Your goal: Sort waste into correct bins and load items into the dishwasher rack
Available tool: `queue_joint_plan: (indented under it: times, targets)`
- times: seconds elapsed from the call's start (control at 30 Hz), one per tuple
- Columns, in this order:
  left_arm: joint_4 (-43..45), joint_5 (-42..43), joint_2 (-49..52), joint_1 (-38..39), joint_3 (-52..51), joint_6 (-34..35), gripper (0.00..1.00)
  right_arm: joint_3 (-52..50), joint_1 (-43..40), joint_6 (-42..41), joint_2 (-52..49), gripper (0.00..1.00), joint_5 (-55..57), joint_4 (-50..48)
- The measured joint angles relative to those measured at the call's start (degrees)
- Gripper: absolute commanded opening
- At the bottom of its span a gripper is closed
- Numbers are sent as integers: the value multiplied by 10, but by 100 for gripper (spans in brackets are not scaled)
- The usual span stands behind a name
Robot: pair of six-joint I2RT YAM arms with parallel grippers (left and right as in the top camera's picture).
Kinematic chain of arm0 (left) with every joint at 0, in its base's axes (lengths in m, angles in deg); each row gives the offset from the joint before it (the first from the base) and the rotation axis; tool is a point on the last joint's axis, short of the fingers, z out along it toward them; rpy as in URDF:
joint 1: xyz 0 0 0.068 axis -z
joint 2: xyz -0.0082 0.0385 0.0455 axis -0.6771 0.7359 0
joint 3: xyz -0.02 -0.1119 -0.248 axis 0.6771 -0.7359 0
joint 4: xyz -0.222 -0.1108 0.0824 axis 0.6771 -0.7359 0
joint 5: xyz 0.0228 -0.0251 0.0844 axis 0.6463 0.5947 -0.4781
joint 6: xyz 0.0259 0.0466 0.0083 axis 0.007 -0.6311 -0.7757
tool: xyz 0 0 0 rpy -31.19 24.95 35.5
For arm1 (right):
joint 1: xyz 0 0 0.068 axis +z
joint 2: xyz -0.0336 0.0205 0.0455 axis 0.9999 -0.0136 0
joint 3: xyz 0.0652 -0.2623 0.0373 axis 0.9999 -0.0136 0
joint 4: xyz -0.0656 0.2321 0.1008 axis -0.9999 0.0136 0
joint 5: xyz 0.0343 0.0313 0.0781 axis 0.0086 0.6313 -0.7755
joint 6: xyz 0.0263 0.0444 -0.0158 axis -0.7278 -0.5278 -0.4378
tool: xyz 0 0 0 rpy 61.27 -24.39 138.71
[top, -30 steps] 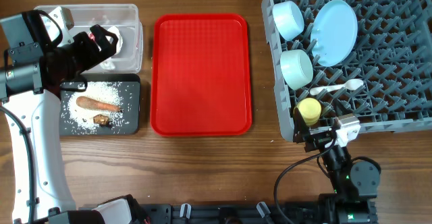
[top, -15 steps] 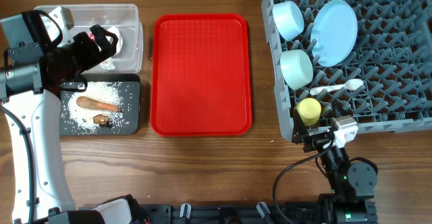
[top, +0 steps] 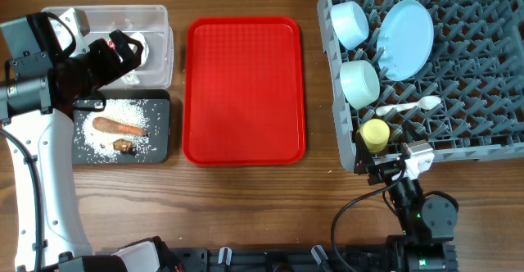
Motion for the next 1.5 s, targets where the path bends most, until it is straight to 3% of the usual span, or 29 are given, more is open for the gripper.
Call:
queue_joint_plan:
  times: [0.4, 0.53, 0.7, 0.9, 1.2, 1.5]
  targets:
    - [21, -33, -17, 15, -6, -1, 100, 0, 0, 0, 0, 100, 0, 0]
    - [164, -43, -63, 62, -56, -23, 100, 0, 0, 0, 0, 100, 0, 0]
    - [433, -45, -166, 133, -224, -70, 100, 0, 0, 0, 0, 100, 0, 0]
    - [593, -50, -281, 143, -427, -88, 100, 0, 0, 0, 0, 100, 0, 0]
    - [622, -105, -497, 143, -656, -94, 100, 0, 0, 0, 1, 100, 0, 0]
    - [612, -120, -676, 143, -776, -95, 100, 0, 0, 0, 1, 100, 0, 0]
